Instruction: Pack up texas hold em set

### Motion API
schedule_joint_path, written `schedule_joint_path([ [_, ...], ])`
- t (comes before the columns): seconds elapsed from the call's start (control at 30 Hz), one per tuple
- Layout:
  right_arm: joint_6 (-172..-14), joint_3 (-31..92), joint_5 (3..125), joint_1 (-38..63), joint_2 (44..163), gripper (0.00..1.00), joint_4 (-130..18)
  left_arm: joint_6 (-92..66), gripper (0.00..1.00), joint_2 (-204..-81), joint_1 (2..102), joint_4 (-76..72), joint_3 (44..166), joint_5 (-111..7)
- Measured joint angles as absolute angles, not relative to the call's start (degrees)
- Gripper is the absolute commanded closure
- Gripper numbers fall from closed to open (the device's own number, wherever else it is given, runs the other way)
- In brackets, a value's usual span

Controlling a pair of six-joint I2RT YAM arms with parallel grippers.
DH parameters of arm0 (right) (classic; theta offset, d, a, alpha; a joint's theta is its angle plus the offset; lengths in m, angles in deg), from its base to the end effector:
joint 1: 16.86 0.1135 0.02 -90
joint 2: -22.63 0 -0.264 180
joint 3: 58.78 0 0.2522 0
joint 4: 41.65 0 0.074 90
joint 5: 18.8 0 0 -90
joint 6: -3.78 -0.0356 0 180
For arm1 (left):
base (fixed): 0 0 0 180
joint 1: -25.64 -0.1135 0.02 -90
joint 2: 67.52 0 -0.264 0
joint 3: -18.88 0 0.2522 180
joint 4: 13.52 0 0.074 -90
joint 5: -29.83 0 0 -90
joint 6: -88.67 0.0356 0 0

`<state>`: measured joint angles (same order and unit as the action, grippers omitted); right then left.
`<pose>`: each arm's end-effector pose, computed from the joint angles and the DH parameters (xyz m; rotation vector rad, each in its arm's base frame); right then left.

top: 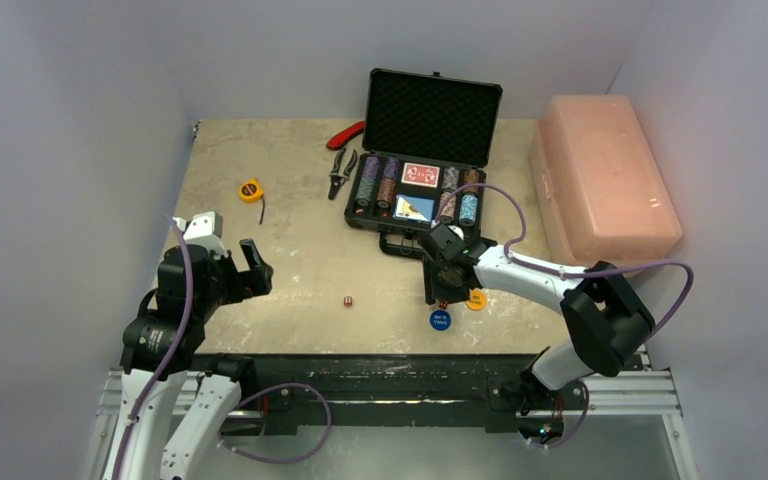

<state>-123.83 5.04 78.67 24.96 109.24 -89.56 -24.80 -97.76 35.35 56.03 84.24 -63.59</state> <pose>0.2066 0.1786 0.1762 -0.0717 2.7948 0.1633 0.0876 -0.0128 0.3296 -0.2955 2.1627 -0.2659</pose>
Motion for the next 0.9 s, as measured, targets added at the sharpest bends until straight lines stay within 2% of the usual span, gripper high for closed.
schedule_joint_path([
  [0.4, -124.9, 3.2, 79.4, 25.2, 110.4, 0.6, -87.4, -24.8, 0.02, -97.8, 35.4, 56.1, 84.2, -63.6],
  [0.63, -124.9, 3.2, 79.7, 25.3, 110.8, 0.62, -87.0, -24.8, 0.02, -97.8, 35.4, 56.1, 84.2, -63.6],
  [0.9, -124.9, 3.2, 80.6, 25.5, 110.8, 0.87, -87.0, -24.8, 0.03, -97.8, 35.4, 56.1, 84.2, -63.6],
])
